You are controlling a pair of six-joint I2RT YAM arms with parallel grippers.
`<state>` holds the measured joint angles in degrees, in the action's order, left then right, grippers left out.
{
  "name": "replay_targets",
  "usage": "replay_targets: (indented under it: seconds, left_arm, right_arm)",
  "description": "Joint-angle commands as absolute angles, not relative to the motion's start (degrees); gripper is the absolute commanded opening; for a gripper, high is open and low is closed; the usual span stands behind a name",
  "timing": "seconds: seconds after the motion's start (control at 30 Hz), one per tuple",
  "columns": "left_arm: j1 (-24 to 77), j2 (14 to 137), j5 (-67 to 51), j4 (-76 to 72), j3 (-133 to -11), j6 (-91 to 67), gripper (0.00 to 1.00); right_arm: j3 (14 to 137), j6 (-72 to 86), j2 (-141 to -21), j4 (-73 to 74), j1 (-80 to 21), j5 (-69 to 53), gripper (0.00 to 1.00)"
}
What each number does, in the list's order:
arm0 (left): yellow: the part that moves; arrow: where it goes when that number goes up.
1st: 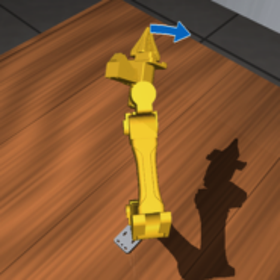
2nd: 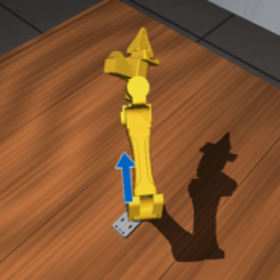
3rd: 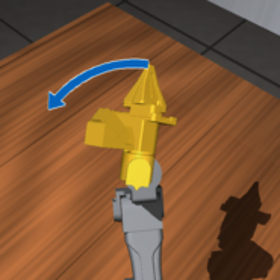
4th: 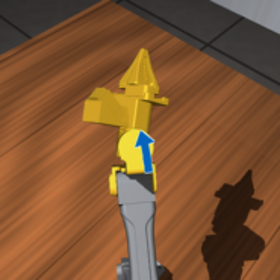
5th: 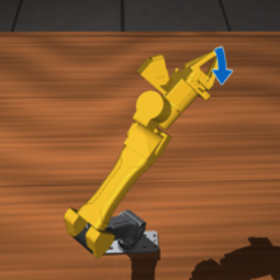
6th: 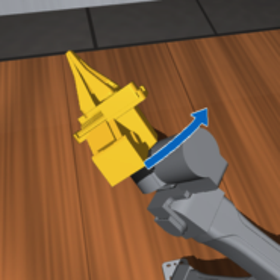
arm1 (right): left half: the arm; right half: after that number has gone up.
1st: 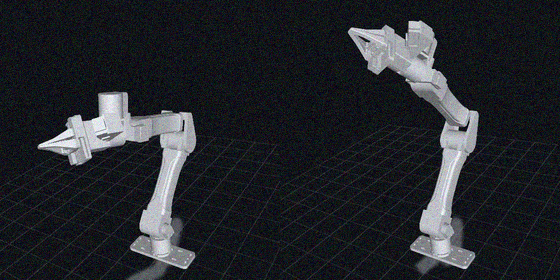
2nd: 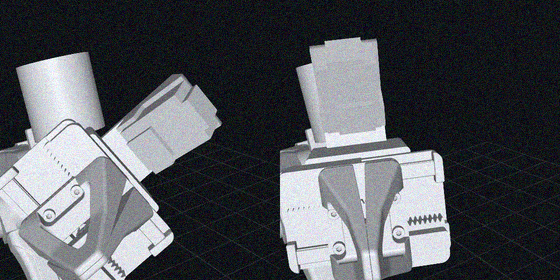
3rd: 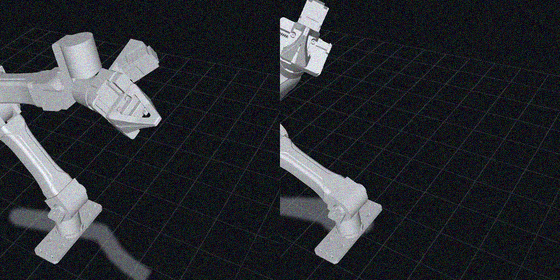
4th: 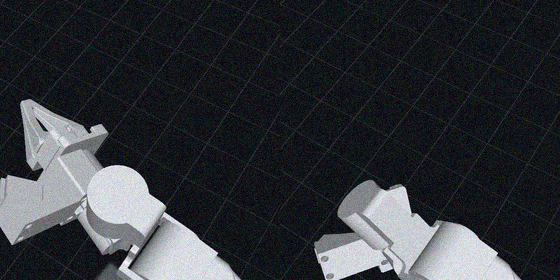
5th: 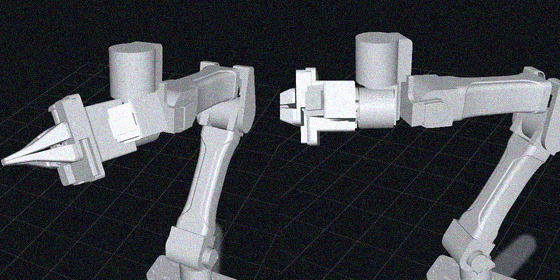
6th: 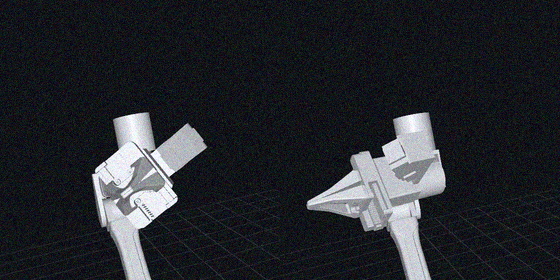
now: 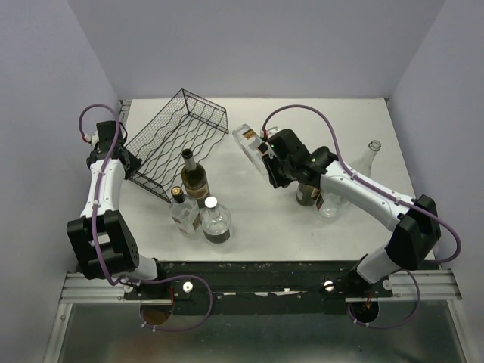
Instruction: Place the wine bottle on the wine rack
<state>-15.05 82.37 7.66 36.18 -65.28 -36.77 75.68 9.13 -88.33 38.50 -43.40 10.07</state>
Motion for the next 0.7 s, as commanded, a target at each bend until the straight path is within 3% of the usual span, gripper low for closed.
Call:
replay_targets:
  seconds: [0.0,0.1,0.27,0.67]
  left_arm:
    - [-15.4,82.4,4.1,38.2,-67.9,-35.7,0.25]
    - [-15.3,82.4,1.9,38.2,-68.1,-35.0,0.20]
    - [-15.3,84.6,-8.1,41.0,-72.3,-31.6,0.00]
    - [-15.3,86.2,-11.8,40.5,-73.8,-31.3,0.00]
  right_arm:
    - [76.6,9.1,-86.7,28.0,-43.1,11.8,0.00]
    - [75.6,9.0,-86.7,26.6,-43.1,10.7,0.00]
    - [74.7,7.6,-88.3,24.3,-43.1,6.9,0.00]
    - [77.2,8.2,-93.7,24.9,-43.2,4.4,0.01]
